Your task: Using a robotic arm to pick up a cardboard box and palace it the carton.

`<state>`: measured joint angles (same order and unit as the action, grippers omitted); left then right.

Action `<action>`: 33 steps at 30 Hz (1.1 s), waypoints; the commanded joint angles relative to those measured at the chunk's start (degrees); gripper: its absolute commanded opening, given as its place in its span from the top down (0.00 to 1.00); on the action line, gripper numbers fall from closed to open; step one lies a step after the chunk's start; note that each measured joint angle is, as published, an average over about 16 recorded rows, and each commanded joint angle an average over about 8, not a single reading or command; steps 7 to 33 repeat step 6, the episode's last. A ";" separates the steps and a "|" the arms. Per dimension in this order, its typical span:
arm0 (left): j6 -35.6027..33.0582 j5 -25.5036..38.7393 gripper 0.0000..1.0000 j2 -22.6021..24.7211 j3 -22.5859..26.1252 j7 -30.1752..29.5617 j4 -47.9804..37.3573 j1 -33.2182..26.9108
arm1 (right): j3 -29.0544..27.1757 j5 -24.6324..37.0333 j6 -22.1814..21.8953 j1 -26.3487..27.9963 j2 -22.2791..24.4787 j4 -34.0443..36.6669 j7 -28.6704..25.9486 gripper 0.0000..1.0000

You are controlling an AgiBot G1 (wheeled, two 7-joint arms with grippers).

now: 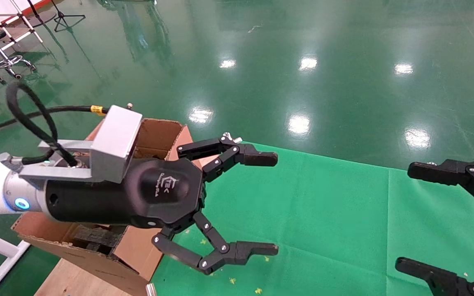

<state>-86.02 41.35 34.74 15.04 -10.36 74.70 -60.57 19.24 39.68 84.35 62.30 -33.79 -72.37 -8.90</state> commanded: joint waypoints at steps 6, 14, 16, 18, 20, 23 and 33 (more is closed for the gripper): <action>0.18 0.22 0.00 0.13 0.45 -0.19 -0.54 -0.46 | 0.00 0.00 0.00 0.00 0.00 0.00 0.00 0.00; 0.18 0.22 0.00 0.13 0.45 -0.19 -0.54 -0.46 | 0.00 0.00 0.00 0.00 0.00 0.00 0.00 0.00; 0.18 0.22 0.00 0.13 0.45 -0.19 -0.54 -0.46 | 0.00 0.00 0.00 0.00 0.00 0.00 0.00 0.00; 0.18 0.22 0.00 0.13 0.45 -0.19 -0.54 -0.46 | 0.00 0.00 0.00 0.00 0.00 0.00 0.00 0.00; 0.18 0.22 0.00 0.13 0.45 -0.19 -0.54 -0.46 | 0.00 0.00 0.00 0.00 0.00 0.00 0.00 0.00; 0.18 0.22 0.00 0.13 0.45 -0.19 -0.54 -0.46 | 0.00 0.00 0.00 0.00 0.00 0.00 0.00 0.00; 0.18 0.22 0.00 0.13 0.45 -0.19 -0.54 -0.46 | 0.00 0.00 0.00 0.00 0.00 0.00 0.00 0.00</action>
